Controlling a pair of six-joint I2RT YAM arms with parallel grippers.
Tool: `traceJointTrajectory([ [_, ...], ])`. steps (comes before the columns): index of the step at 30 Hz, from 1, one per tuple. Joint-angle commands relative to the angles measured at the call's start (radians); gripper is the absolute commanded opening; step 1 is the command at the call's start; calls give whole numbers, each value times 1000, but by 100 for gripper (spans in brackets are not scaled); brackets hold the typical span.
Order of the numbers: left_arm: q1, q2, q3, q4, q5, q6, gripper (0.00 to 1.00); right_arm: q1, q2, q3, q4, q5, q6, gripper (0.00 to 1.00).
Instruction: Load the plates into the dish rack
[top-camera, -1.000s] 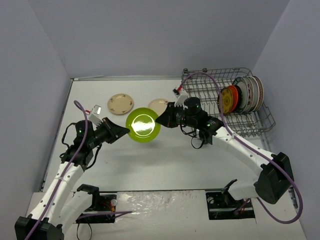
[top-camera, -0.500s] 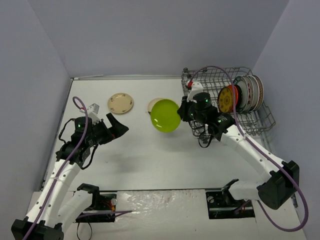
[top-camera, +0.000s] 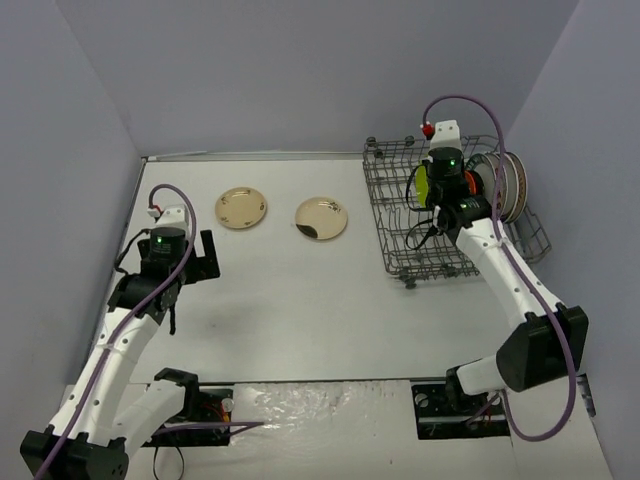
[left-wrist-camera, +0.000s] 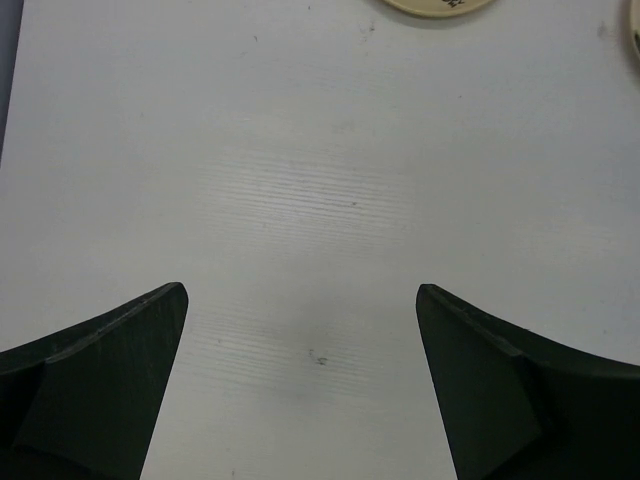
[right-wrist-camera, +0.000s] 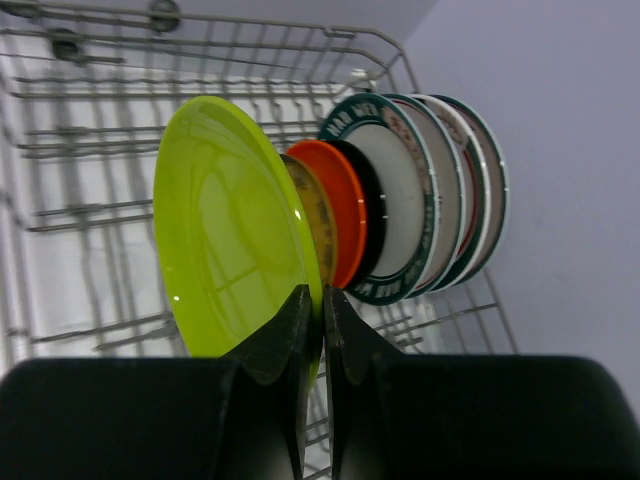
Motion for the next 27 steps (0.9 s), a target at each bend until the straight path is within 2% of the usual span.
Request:
traceJointTrajectory([
  [1, 7, -17, -35, 105, -63, 69, 97, -47, 107, 62, 199, 142, -165, 0],
  [6, 10, 0, -61, 123, -71, 70, 97, -77, 218, 95, 288, 194, -260, 0],
  [12, 13, 16, -59, 127, -74, 76, 97, -95, 321, 136, 307, 176, -264, 0],
  [27, 19, 27, -62, 136, -83, 88, 97, -118, 470, 103, 312, 65, -166, 0],
])
